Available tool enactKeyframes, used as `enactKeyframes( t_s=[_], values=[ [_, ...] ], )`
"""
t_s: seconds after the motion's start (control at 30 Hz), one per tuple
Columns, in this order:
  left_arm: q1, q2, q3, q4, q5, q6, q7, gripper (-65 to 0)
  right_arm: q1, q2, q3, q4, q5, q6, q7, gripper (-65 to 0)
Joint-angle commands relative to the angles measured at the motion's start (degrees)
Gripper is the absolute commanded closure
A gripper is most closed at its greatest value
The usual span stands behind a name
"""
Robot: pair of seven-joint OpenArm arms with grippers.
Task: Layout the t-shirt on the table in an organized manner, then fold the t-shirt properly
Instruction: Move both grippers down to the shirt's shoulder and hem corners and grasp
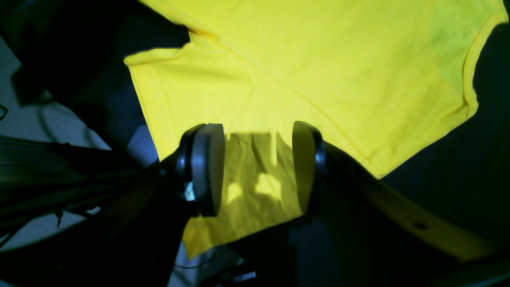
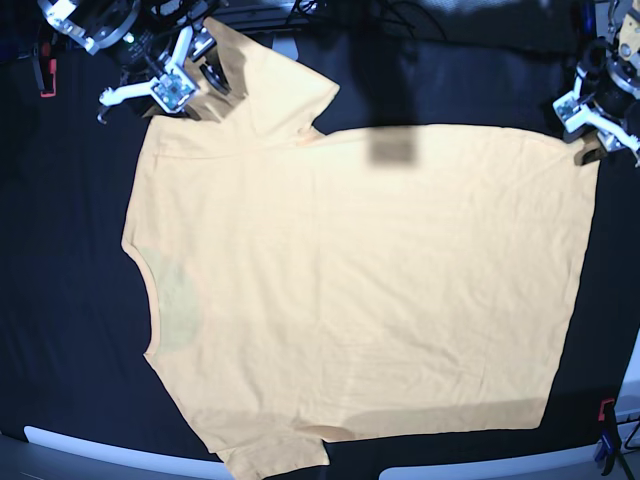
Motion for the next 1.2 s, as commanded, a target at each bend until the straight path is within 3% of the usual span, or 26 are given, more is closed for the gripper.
enactKeyframes(
  t_s=[0.0, 0.17, 0.3, 0.4, 0.47, 0.63, 0.77, 0.8, 0.87, 0.93, 1.07, 1.17],
  values=[
    [-0.87, -0.94, 0.35, -0.74, 0.00, -0.61, 0.90, -26.8, -0.28, 0.42, 0.26, 1.14, 0.57, -0.07, 1.25, -27.0],
    [-3.17, -0.96, 1.11, -3.58, 0.02, -0.66, 0.63, -23.5, -0.28, 0.44, 0.26, 1.14, 0.57, -0.07, 1.16, -27.0],
    [-3.30, -0.96, 1.11, -4.11, 0.00, -0.66, 0.37, -10.3, -0.28, 0.44, 0.26, 1.14, -2.19, 0.31, 1.14, -27.0],
    [-3.30, -0.94, 1.11, -4.11, -0.02, -0.66, -0.26, 0.0, -0.33, 1.18, 0.26, 1.14, -7.15, 3.85, 1.09, -27.0],
    [-3.28, -0.96, 1.11, -4.11, -0.02, -0.66, -0.22, 0.0, -0.31, 2.86, 0.26, 1.14, -8.28, 5.49, 1.09, -27.0],
    [-2.49, -0.94, 1.11, -4.11, 0.00, -0.63, -0.22, 0.0, -0.33, 7.30, 0.26, 1.11, -13.27, 5.77, -0.55, -28.3],
    [-2.34, -0.98, 1.11, -4.09, 0.00, -0.63, 1.73, 0.0, -0.33, 9.01, 0.26, 1.11, -13.97, 5.73, -1.86, -28.3],
    [-2.34, -0.98, 1.11, -4.07, 0.00, -0.63, 3.39, -1.3, -0.33, 8.96, 0.26, 1.11, -13.97, 5.73, -1.86, -28.3],
    [-2.32, -1.11, 1.11, -3.89, 0.00, -0.63, 6.99, -20.7, -0.33, 8.96, 0.26, 1.11, -13.94, 5.73, -1.81, -28.3],
    [-2.03, -1.57, 1.11, -3.67, 0.09, -0.63, 8.83, -29.6, -0.31, 8.98, 0.26, 1.11, -13.94, 5.73, -1.66, -28.3],
    [-0.22, -3.72, 1.11, -2.16, 2.89, -0.61, 8.33, -29.6, -0.31, 8.96, 0.26, 1.11, -13.94, 5.73, -1.66, -28.3],
    [1.33, -4.83, 1.11, -1.53, 3.04, -0.63, 4.79, -29.6, -0.31, 8.98, 0.26, 1.11, -13.94, 5.73, -1.66, -28.3]
  ],
)
